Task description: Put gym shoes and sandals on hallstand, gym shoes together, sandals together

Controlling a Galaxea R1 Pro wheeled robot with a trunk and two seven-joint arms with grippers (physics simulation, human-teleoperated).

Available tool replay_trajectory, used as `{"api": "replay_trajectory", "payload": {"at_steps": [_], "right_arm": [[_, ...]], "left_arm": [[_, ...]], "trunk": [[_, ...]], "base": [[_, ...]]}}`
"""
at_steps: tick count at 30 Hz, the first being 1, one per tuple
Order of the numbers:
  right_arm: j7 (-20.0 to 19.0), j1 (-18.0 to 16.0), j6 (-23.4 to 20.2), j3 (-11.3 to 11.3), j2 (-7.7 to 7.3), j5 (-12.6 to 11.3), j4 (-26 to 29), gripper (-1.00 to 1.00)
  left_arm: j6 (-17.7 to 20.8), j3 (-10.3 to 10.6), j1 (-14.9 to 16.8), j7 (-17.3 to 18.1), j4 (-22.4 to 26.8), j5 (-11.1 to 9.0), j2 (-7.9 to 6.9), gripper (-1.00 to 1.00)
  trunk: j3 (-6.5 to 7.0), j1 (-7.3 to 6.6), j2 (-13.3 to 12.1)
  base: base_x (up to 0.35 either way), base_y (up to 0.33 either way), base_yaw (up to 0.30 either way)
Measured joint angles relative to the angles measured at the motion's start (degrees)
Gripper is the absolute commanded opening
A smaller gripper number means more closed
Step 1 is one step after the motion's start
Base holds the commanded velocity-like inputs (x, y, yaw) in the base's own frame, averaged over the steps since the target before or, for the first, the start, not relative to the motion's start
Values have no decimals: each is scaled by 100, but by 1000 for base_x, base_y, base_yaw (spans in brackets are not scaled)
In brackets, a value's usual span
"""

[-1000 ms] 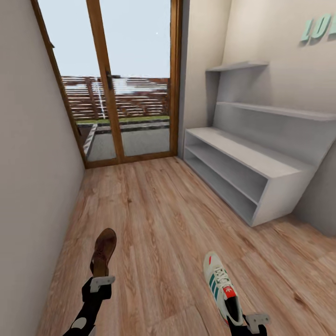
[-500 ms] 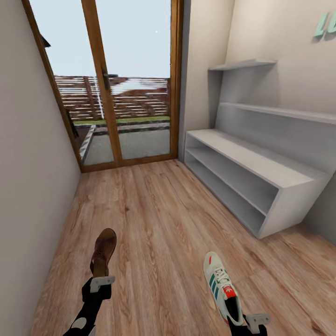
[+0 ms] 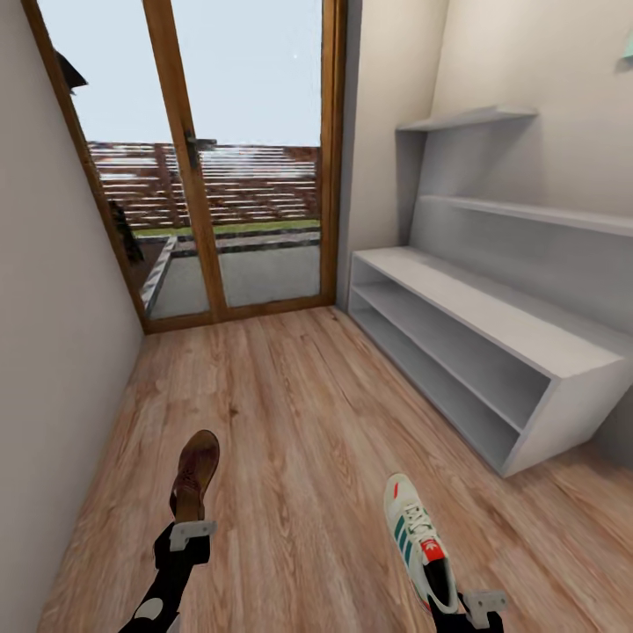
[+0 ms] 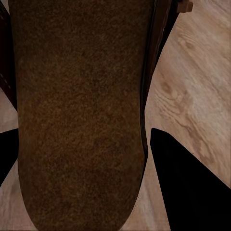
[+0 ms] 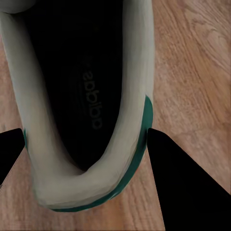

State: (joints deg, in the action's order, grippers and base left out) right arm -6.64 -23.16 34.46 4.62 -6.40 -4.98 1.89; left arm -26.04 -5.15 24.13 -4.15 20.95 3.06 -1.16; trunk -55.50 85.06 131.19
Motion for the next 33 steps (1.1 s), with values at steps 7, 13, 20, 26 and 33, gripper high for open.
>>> {"api": "replay_trajectory", "payload": {"at_steps": [7, 13, 20, 26, 33], "right_arm": [[-1, 0, -2, -1, 0, 0, 1, -100], [-1, 1, -3, 0, 0, 0, 1, -100], [0, 2, -3, -4, 0, -1, 4, -100], [0, 2, -3, -4, 0, -1, 4, -100], [0, 2, -3, -4, 0, -1, 4, -100]], "left_arm": [[-1, -6, 0, -1, 1, 0, 0, -100], [-3, -7, 0, 0, -5, -3, 0, -100], [-9, -5, 1, 0, -4, -1, 1, -100], [-9, -5, 1, 0, -2, -1, 1, -100], [-10, -4, 1, 0, -4, 0, 1, -100]], "trunk": [[0, 0, 0], [0, 1, 0], [0, 1, 0], [0, 1, 0], [0, 1, 0]], "base": [[330, 125, 0], [290, 225, -42], [271, 243, -226], [247, 249, -266], [253, 247, -268]]}}
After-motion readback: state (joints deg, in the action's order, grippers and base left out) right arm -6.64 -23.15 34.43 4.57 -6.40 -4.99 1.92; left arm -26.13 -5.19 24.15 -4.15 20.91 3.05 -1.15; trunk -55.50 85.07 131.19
